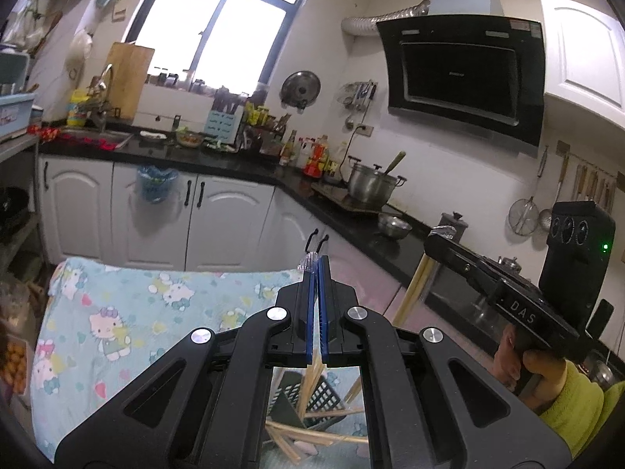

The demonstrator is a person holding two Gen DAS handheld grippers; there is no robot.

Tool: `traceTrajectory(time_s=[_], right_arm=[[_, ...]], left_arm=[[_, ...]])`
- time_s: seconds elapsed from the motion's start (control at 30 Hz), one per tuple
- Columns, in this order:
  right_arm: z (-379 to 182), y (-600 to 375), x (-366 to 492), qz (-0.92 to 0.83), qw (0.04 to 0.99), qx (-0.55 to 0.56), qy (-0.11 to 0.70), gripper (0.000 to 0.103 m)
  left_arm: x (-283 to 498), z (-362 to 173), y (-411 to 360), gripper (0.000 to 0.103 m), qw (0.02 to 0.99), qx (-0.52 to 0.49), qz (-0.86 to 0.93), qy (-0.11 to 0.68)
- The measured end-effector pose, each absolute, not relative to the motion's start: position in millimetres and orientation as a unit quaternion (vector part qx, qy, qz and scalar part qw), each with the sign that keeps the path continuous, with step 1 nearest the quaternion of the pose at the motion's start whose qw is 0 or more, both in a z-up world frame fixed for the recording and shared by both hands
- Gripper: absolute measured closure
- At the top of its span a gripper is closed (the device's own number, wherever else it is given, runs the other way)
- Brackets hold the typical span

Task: Organize utensils
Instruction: 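Lift the held chopsticks with both grippers up over the green holder, then open the left gripper into the holder while the right gripper releases its chopsticks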

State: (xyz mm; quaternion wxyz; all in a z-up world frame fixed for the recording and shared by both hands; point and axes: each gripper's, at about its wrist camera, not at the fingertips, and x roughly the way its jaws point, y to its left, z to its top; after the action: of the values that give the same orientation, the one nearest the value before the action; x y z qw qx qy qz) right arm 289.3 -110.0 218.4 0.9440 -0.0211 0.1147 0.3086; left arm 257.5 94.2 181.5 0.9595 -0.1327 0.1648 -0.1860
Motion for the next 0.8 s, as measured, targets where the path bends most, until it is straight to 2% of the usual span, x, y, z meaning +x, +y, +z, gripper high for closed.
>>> traceTrajectory(time_s=[0.63,0.7,0.73,0.77,0.8], right_arm=[[143,-94,327,0.253,0.952,-0.04,0.167,0.099],[137,-96,329,0.248,0.951,-0.035,0.182,0.088],[135,-97,330,0.245,0.951,-0.033,0.187,0.067],[133,-99,329,0.241,0.951,-0.026,0.191,0.053],[132,-102,327,0.241,0.951,-0.017,0.19,0.053]], left_arm=[[282,120,94,0.102,0.956,-0.11,-0.147,0.229],[282,116,94,0.098,0.955,-0.106,-0.144,0.236],[282,116,94,0.086,0.955,-0.105,-0.14,0.238],[281,115,94,0.069,0.956,-0.103,-0.134,0.241],[280,114,95,0.064,0.956,-0.103,-0.13,0.243]])
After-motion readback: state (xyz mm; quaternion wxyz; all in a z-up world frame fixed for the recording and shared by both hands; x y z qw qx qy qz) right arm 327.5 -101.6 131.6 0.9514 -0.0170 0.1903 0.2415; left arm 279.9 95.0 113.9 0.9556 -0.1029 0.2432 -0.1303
